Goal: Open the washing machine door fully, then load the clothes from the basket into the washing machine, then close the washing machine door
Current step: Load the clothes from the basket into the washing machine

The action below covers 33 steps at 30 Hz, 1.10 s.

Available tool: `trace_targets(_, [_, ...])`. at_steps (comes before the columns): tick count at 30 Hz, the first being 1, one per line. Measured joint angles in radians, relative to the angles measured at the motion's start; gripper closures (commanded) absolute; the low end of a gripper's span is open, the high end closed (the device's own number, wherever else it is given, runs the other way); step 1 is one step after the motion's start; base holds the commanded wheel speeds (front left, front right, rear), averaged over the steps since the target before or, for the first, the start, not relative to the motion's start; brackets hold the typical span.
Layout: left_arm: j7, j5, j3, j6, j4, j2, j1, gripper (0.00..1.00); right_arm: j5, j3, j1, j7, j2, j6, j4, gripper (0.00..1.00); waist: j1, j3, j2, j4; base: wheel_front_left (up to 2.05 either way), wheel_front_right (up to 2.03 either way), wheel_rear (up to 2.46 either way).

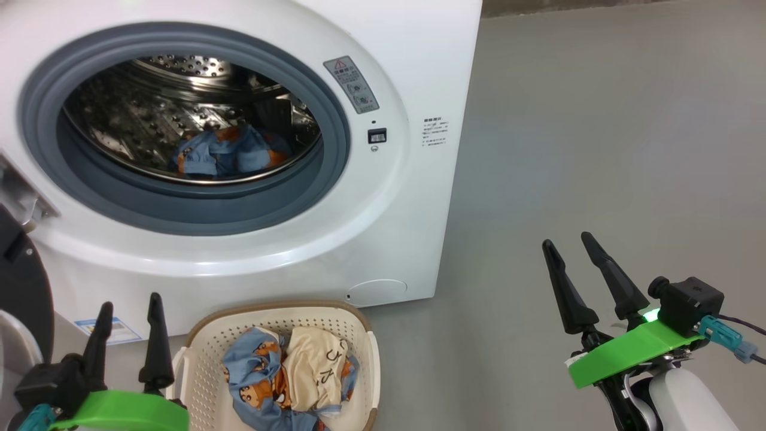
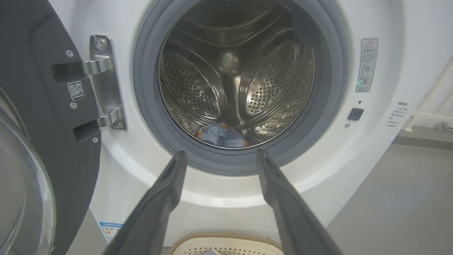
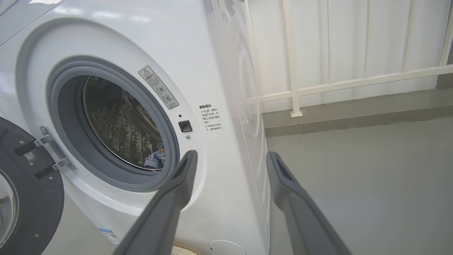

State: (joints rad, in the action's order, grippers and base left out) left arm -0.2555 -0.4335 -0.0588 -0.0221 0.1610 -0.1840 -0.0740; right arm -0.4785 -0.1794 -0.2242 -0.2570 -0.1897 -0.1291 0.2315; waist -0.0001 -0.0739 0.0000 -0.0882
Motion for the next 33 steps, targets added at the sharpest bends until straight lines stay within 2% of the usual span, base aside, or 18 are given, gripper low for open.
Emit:
trace_targets(12, [0.0, 0.006, -0.008, 0.0, -0.007, 0.021, 0.014, 0.0, 0.0, 0.008, 0.024, 0.0, -0.01, 0.0, -0.002, 0.0, 0.0, 0.019, 0.0, 0.031, 0.0, 0.0, 0.0])
trace_targets(33, [0.0, 0.006, -0.007, 0.0, -0.006, 0.025, 0.015, 0.0, -0.007, 0.005, 0.024, 0.0, -0.018, 0.0, -0.002, 0.0, 0.0, 0.009, 0.0, 0.03, 0.0, 0.0, 0.0])
